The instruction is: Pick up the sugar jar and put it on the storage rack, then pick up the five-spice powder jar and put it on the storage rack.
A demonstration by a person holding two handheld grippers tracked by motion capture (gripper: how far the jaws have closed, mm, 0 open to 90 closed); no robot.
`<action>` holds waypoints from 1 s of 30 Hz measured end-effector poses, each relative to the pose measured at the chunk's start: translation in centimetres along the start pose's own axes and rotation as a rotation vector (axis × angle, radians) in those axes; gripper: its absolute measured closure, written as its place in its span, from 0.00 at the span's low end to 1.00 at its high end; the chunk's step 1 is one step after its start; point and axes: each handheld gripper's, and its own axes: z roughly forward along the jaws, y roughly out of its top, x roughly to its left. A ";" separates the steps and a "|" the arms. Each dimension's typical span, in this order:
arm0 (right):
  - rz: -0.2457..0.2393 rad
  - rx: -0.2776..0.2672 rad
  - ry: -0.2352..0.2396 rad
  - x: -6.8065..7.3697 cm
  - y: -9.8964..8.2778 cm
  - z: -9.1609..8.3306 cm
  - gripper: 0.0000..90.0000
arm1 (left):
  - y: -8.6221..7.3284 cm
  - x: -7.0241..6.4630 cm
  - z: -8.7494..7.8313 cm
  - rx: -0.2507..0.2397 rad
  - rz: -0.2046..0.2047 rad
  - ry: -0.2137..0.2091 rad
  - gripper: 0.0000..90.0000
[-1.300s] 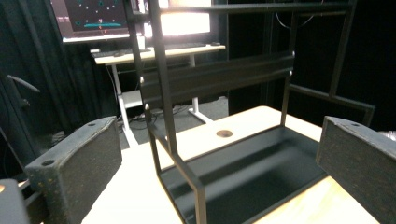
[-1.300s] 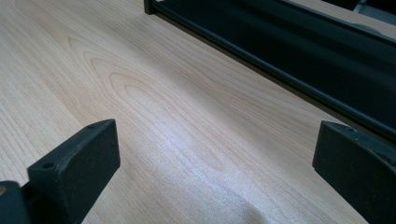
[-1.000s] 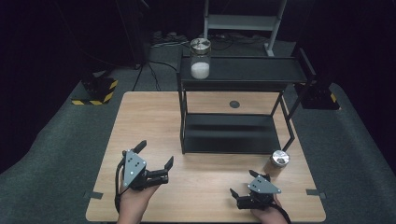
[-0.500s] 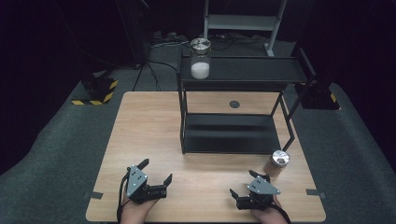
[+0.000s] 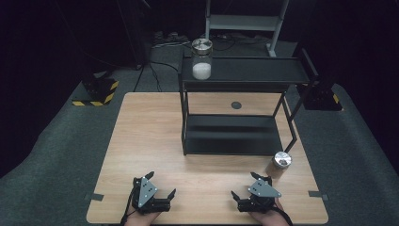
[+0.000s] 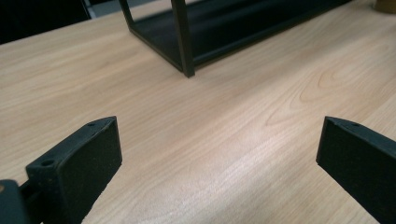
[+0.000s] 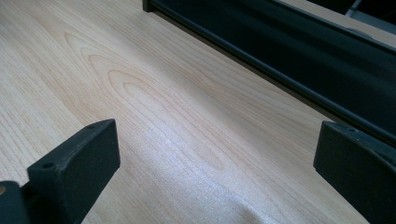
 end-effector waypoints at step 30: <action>-0.025 -0.097 0.035 0.0 -0.3 -1.0 0.00 | 0.7 -0.8 0.3 0.064 0.077 0.012 0.01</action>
